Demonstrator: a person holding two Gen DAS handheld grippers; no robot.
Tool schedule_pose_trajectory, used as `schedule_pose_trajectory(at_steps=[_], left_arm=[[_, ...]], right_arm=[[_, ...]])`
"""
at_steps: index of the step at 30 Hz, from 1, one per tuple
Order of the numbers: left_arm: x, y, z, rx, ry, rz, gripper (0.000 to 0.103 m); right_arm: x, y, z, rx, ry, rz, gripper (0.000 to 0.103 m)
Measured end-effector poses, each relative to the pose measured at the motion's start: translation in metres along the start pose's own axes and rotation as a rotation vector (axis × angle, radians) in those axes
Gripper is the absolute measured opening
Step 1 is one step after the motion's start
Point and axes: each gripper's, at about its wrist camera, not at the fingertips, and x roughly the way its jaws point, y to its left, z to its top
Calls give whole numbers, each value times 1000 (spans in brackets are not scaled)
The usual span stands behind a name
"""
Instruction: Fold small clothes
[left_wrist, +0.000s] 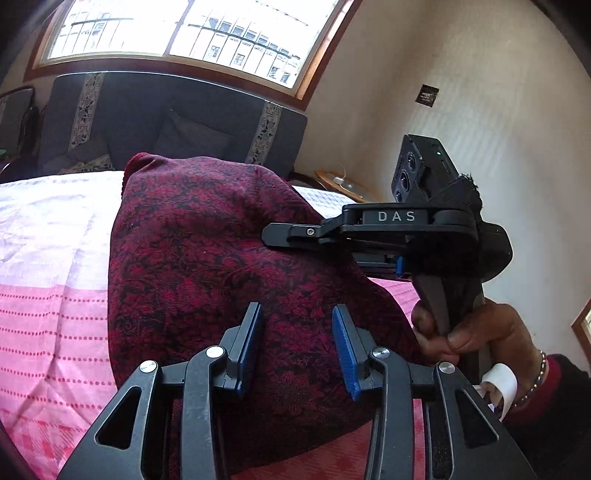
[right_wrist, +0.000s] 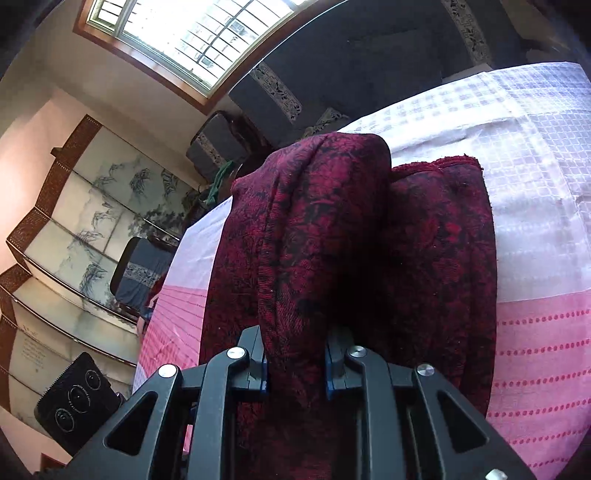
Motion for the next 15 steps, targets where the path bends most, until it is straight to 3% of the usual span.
schedule_pose_trajectory(at_steps=[3, 4, 5, 7, 10, 12, 15], left_arm=[[-22, 3, 9, -37, -95, 41, 50], [-26, 4, 11, -39, -118, 86, 67], [-26, 5, 12, -45, -134, 104, 76], [-17, 9, 13, -55, -114, 106, 77], [7, 14, 6, -66, -15, 147, 77], [13, 13, -2, -51, -9, 188, 77], [23, 10, -10, -7, 16, 250, 78]], right_arm=[[-38, 8, 1, -23, -121, 41, 15], [-50, 7, 2, -30, -152, 46, 15], [-58, 3, -1, -31, -168, 51, 15], [-64, -13, 0, -11, -173, 40, 15], [-52, -48, -4, 76, -129, 38, 15], [-37, -62, -11, 96, -89, 19, 15], [-28, -67, -16, 105, -97, 37, 15]])
